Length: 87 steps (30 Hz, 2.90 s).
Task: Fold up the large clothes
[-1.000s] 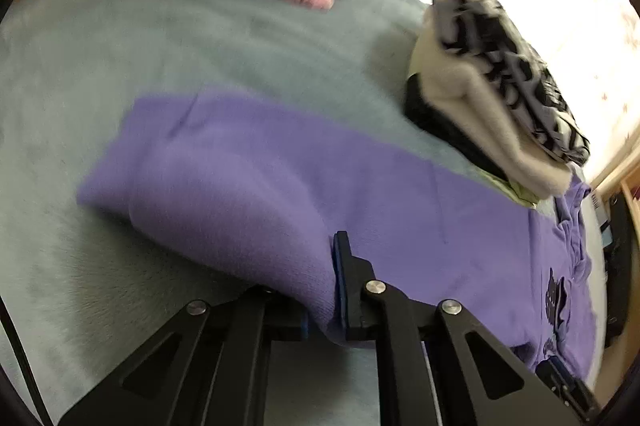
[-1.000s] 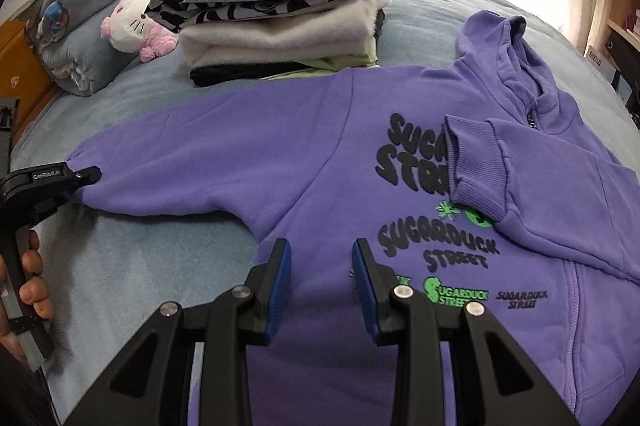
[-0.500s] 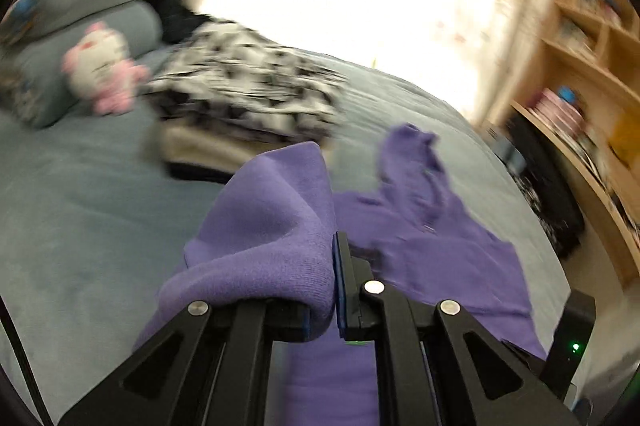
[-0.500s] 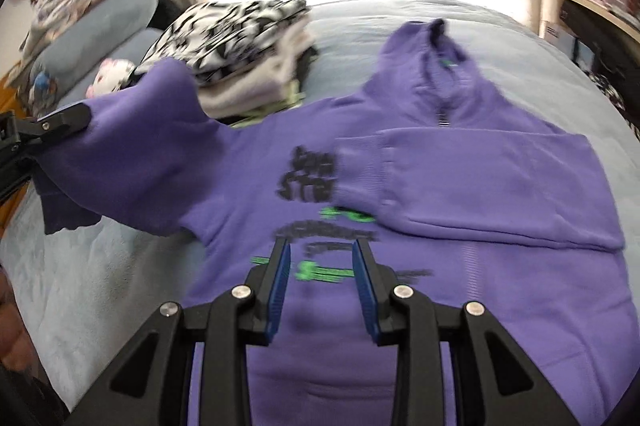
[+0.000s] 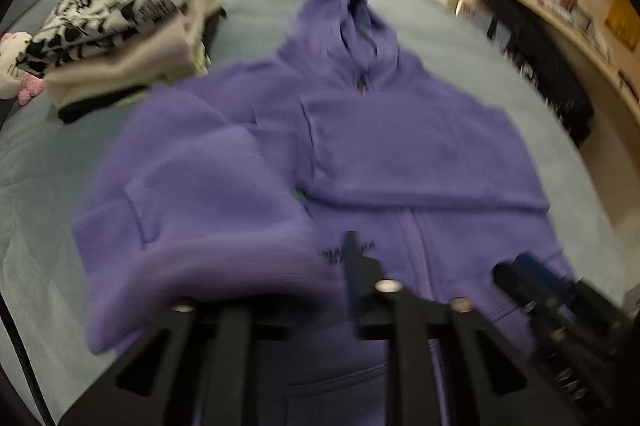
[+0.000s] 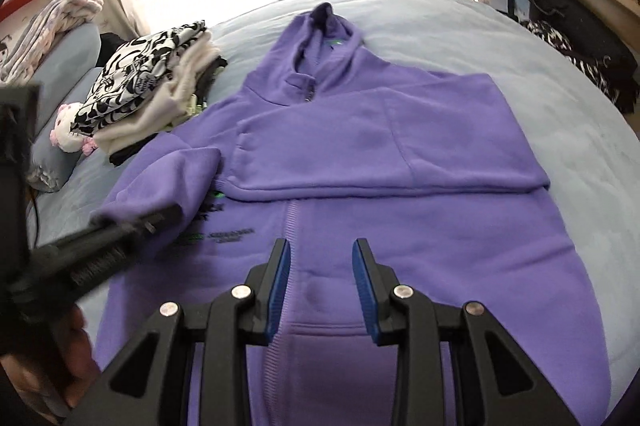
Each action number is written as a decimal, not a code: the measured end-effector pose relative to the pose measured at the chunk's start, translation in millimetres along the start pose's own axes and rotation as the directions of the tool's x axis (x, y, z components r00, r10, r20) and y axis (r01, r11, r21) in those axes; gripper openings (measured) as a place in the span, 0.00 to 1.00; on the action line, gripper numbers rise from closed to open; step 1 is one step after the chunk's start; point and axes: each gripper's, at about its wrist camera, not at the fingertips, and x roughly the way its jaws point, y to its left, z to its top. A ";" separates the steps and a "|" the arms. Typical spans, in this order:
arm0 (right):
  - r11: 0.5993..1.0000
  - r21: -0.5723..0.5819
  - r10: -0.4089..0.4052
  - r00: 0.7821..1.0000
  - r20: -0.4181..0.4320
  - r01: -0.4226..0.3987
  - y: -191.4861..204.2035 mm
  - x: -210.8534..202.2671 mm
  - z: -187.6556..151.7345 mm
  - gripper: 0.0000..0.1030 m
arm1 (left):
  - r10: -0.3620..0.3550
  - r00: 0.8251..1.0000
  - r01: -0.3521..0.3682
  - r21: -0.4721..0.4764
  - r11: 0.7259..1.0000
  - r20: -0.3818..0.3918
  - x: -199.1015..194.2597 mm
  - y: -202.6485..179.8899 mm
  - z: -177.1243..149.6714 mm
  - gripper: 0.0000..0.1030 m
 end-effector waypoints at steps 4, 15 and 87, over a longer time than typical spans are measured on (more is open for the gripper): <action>1.000 0.012 0.027 1.000 -0.009 -0.027 -11.6 1.0 -1.8 0.31 | -0.065 0.996 0.063 -0.044 0.997 -0.060 7.9 -0.8 -11.2 0.73; 0.994 -0.030 0.108 0.994 0.009 -0.107 -6.2 -11.6 -2.4 0.31 | -0.135 0.987 0.123 -0.127 0.984 -0.087 -28.1 14.8 -16.6 0.73; 0.918 -0.397 -0.006 0.999 -0.039 -0.010 51.8 29.0 29.6 0.34 | -0.081 0.997 0.076 -0.260 0.963 -0.011 -76.8 109.0 -77.1 0.74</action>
